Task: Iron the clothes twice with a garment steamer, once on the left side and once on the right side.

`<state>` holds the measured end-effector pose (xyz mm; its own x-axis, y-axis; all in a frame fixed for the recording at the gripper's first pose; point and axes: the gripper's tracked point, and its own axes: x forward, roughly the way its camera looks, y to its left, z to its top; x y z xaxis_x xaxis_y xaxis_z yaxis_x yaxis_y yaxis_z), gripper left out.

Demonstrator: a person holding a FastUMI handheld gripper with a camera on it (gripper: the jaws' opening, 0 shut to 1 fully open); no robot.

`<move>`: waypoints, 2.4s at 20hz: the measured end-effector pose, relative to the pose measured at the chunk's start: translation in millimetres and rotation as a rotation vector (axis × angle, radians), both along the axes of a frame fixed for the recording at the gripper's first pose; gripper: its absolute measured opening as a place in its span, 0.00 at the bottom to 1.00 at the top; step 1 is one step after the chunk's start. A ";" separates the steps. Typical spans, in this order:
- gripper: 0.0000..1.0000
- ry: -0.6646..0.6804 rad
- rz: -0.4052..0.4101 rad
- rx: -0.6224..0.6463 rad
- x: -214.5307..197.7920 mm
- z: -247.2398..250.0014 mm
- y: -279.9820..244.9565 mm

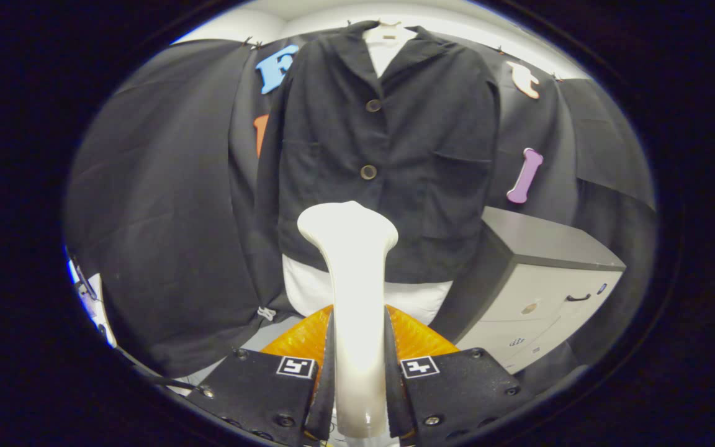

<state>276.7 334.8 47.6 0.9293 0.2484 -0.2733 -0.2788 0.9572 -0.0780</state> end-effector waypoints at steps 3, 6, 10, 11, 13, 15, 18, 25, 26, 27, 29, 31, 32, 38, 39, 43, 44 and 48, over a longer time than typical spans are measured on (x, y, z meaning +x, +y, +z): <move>0.37 -0.008 -0.020 0.031 -14.9 -8.3 -49.0; 0.37 -0.048 -0.029 0.074 -29.5 -11.0 -104.3; 0.37 -0.115 -0.076 0.100 -59.8 -17.5 -186.8; 0.37 -0.132 -0.079 0.084 -72.3 -17.6 -204.6; 0.37 -0.156 -0.098 0.083 -93.5 -24.9 -240.5; 0.37 -0.161 -0.140 0.092 -114.2 -36.8 -274.6; 0.37 -0.150 -0.190 0.110 -146.9 -57.2 -315.8; 0.37 -0.088 -0.244 0.131 -197.4 -103.4 -382.6; 0.37 -0.080 -0.256 0.134 -201.9 -104.0 -389.7; 0.37 -0.081 -0.264 0.147 -205.4 -102.7 -396.2; 0.37 -0.091 -0.267 0.139 -210.0 -98.6 -402.0; 0.37 -0.109 -0.251 0.127 -214.0 -92.0 -403.6; 0.37 -0.116 -0.241 0.123 -217.2 -88.2 -403.0; 0.37 -0.121 -0.213 0.117 -228.9 -85.4 -396.2; 0.37 -0.116 -0.211 0.122 -230.7 -87.2 -394.8; 0.37 -0.098 -0.214 0.122 -233.8 -92.8 -395.5; 0.37 -0.095 -0.216 0.121 -233.9 -92.5 -396.3; 0.37 -0.109 -0.212 0.109 -234.0 -86.7 -396.2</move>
<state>42.7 -61.4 -39.1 0.9863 0.0670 -0.1506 -0.0662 0.9978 0.0101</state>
